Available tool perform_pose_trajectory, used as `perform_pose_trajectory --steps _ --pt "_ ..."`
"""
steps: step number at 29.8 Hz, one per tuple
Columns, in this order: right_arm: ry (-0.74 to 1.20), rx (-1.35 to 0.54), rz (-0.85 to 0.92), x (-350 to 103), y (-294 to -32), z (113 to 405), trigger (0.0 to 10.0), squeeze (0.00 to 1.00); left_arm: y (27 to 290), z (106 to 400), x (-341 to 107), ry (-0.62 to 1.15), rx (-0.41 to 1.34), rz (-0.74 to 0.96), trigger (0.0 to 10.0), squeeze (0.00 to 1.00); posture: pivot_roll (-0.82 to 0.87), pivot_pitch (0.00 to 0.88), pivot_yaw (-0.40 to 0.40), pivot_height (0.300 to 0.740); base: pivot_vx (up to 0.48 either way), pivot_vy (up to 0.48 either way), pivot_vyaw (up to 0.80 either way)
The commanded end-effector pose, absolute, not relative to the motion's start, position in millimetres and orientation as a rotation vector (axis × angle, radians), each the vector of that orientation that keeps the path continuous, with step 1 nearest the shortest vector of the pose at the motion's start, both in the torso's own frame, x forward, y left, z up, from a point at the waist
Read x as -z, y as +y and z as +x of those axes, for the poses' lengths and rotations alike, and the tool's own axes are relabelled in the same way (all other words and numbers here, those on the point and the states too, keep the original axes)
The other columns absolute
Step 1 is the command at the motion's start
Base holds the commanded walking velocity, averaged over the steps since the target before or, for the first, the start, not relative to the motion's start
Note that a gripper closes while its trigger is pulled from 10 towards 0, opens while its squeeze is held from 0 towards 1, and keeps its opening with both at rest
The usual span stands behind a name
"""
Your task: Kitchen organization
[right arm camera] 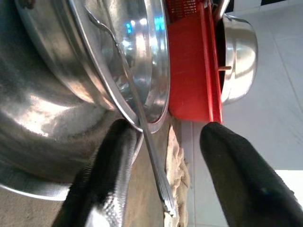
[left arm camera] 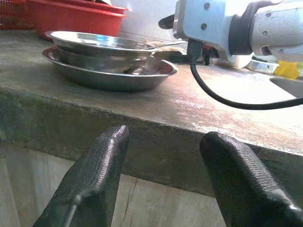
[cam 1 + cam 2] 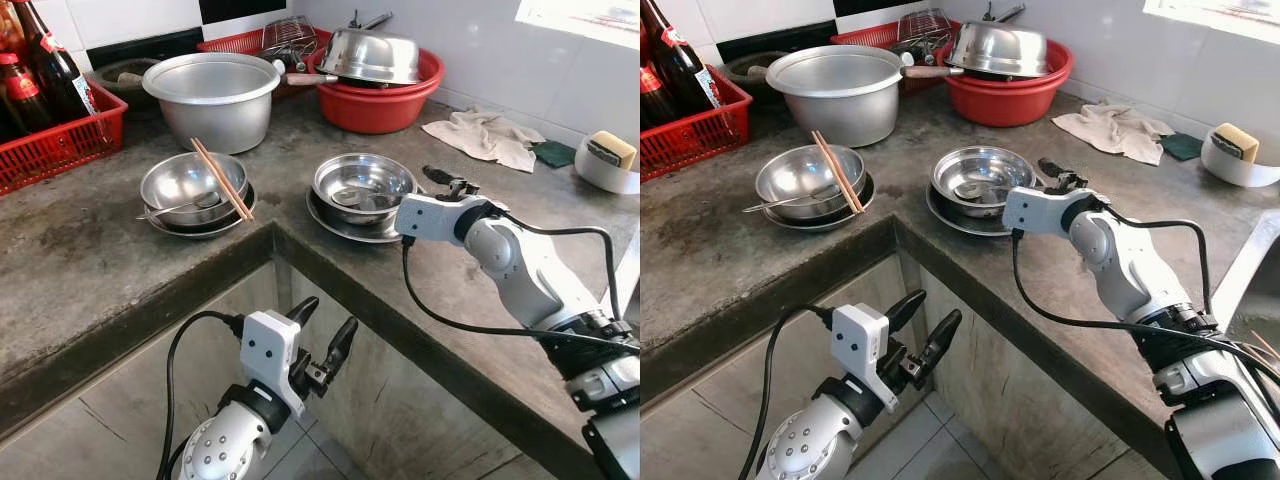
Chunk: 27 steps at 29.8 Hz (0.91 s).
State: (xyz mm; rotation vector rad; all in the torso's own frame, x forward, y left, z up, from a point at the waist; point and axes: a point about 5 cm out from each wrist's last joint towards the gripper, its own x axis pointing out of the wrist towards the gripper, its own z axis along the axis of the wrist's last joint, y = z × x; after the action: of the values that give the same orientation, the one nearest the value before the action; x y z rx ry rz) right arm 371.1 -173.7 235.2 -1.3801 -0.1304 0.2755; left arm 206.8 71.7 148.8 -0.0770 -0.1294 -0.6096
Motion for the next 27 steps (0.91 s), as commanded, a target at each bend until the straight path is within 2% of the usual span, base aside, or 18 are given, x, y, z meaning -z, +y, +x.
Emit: perform_pose_trajectory --steps 1,27 --pt "-0.144 -0.264 -1.391 -238.8 -173.6 372.1 0.0 0.0 72.4 204.7 -151.8 -0.149 0.606 -0.067 10.0 0.0 0.16 0.104 -0.052 0.74 0.0 0.0 0.0" --pt "-0.15 -0.239 -1.377 -239.9 -178.2 373.5 0.0 0.0 73.2 207.0 -151.9 -0.143 0.58 -0.053 10.0 0.0 0.16 0.115 -0.055 0.74 0.0 0.0 0.0"
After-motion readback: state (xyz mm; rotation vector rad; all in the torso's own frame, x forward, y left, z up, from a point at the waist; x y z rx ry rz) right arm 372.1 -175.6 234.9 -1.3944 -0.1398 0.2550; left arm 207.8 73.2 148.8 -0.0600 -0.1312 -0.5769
